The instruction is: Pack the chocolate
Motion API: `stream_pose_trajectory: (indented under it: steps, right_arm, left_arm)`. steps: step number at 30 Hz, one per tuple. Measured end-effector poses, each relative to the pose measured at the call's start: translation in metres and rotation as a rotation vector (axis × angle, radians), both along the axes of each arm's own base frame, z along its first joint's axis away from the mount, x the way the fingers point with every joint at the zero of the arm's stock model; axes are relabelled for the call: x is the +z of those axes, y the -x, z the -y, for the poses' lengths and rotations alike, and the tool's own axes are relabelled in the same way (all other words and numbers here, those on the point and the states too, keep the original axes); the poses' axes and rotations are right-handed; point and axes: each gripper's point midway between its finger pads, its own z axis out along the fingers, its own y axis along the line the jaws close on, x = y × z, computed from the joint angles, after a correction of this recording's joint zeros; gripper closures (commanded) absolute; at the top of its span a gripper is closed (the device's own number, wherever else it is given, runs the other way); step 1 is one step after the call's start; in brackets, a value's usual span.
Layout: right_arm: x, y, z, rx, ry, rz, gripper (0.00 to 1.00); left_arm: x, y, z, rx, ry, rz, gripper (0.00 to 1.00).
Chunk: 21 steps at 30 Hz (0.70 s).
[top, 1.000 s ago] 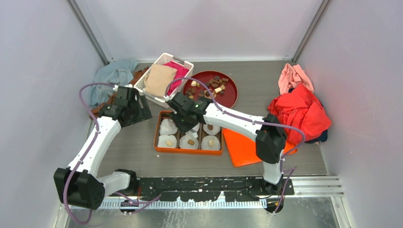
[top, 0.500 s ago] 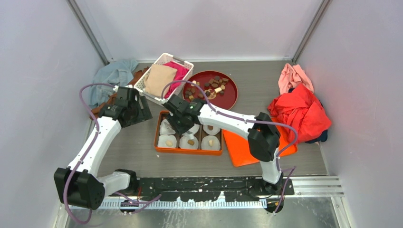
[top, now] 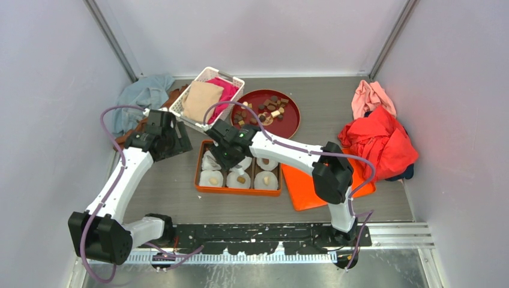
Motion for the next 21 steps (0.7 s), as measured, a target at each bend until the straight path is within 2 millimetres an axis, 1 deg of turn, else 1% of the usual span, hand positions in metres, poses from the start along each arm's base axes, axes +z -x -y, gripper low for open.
stream_pose_trajectory:
  steps: [5, 7, 9, 11, 13, 15, 19, 21]
  right_arm:
    - [0.002, -0.001, 0.001, -0.004, 0.001, 0.008, 0.65]
    - [0.006, -0.003, 0.002, -0.008, -0.004, 0.020, 0.67]
    - [0.016, -0.004, 0.002, -0.013, -0.016, 0.037, 0.71]
    - [0.031, -0.006, 0.003, -0.019, -0.040, 0.064, 0.75]
    - [0.050, -0.010, 0.005, -0.027, -0.065, 0.105, 0.77]
    - [0.067, -0.015, 0.009, -0.039, -0.085, 0.150, 0.79]
    - [0.099, -0.032, 0.029, -0.102, -0.118, 0.227, 0.83]
    - [0.110, -0.048, 0.048, -0.162, -0.127, 0.261, 0.84]
  left_arm:
    - [0.000, 0.000, 0.000, 0.000, 0.000, -0.002, 0.18]
    - [0.000, 0.000, 0.000, 0.000, 0.000, -0.002, 0.18]
    - [0.000, 0.000, 0.000, 0.000, 0.000, -0.001, 0.18]
    - [0.000, 0.000, 0.000, 0.000, 0.000, -0.001, 0.18]
    - [0.000, 0.000, 0.000, 0.000, 0.000, -0.002, 0.18]
    - [0.000, 0.000, 0.000, 0.000, 0.000, -0.002, 0.18]
    - [0.000, 0.000, 0.000, 0.000, 0.000, -0.001, 0.18]
    - [0.000, 0.000, 0.000, 0.000, 0.000, -0.001, 0.18]
